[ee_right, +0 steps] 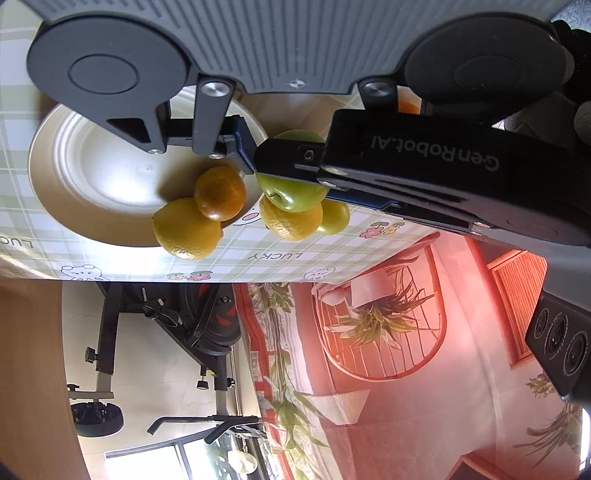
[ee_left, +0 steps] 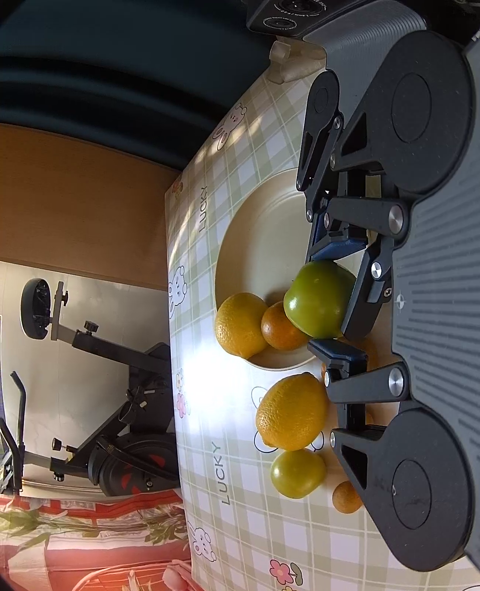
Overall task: Organize fruits
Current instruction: 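Carry the green apple with the left gripper over the beige plate and lower it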
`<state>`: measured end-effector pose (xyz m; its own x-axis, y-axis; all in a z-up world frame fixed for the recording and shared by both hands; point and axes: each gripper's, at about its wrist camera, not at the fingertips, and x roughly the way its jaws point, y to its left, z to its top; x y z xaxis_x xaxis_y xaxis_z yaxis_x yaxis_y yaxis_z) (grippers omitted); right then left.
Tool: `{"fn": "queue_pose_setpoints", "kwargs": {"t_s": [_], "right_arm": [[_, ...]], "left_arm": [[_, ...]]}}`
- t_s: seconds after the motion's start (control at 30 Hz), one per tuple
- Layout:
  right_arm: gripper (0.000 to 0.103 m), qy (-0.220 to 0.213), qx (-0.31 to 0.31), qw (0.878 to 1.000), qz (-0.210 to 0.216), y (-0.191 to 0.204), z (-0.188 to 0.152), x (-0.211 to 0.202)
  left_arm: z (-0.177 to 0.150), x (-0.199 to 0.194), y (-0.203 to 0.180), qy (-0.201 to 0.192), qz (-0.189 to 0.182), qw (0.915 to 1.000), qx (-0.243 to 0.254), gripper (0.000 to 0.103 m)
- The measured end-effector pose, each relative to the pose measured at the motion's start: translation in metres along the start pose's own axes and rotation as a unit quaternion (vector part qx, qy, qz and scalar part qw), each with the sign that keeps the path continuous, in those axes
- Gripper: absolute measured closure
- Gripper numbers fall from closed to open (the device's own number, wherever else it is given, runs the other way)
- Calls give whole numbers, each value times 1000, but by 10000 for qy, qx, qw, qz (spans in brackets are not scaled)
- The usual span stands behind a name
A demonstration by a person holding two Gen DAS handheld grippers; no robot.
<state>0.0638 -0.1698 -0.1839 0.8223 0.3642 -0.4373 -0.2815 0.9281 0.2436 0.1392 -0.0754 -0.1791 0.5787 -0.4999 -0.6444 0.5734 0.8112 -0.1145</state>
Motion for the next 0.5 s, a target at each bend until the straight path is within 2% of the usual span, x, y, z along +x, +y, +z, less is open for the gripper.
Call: {"fn": "queue_pose_setpoints", "kwargs": {"t_s": [0.27, 0.5], "right_arm": [[55, -106, 235, 9991, -336, -21, 5, 3], [55, -9, 506, 9978, -431, -33, 5, 8]], "left_arm": [[10, 24, -2, 209, -171, 9996, -34, 54], [11, 35, -1, 376, -125, 9992, -72, 54]]}}
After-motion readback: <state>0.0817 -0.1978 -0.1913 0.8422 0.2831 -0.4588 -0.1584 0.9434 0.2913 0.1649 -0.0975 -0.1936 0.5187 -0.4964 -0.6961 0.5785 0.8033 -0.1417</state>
